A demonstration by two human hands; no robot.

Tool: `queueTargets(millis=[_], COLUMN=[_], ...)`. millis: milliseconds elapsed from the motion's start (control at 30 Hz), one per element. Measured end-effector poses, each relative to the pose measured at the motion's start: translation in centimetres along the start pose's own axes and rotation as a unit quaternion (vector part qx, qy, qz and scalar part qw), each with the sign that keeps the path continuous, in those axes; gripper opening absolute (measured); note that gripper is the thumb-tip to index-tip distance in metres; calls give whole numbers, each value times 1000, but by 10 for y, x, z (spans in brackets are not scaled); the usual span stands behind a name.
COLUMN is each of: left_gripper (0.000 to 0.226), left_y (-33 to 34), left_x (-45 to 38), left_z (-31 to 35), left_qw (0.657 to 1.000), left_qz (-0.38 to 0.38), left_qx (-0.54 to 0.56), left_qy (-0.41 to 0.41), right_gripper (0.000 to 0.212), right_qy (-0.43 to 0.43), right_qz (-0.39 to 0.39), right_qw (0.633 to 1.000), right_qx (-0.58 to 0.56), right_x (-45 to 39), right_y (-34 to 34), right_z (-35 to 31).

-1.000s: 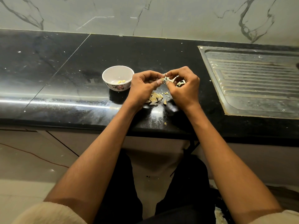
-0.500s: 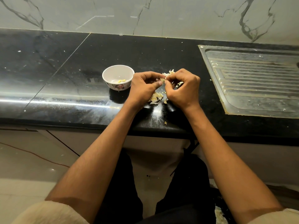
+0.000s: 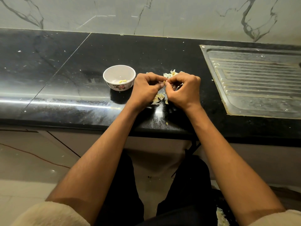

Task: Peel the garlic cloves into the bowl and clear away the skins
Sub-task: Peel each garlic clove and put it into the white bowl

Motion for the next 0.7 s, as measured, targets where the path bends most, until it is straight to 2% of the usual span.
queueTargets(millis=[467, 700], left_gripper=[20, 22], left_y=[3, 5], left_x=[-1, 0], left_z=[3, 6], left_qw=[999, 999], left_qz=[-18, -26], left_qx=[-38, -33], left_qy=[26, 32], right_gripper=[8, 10], right_qy=[18, 68], right_qz=[-25, -20], right_qw=[999, 996], right_qx=[-12, -45], right_x=[0, -1], right_y=[3, 5], right_z=[4, 11])
Point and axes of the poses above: each hand's wrist, its own x-axis away from the middle knuckle, its own y-axis out of the palm, z = x × y, the point moved 7 cm from there along -x, towards the middle knuckle, and after that the axes turned 5 degrees about x, right-handed, at the moved point
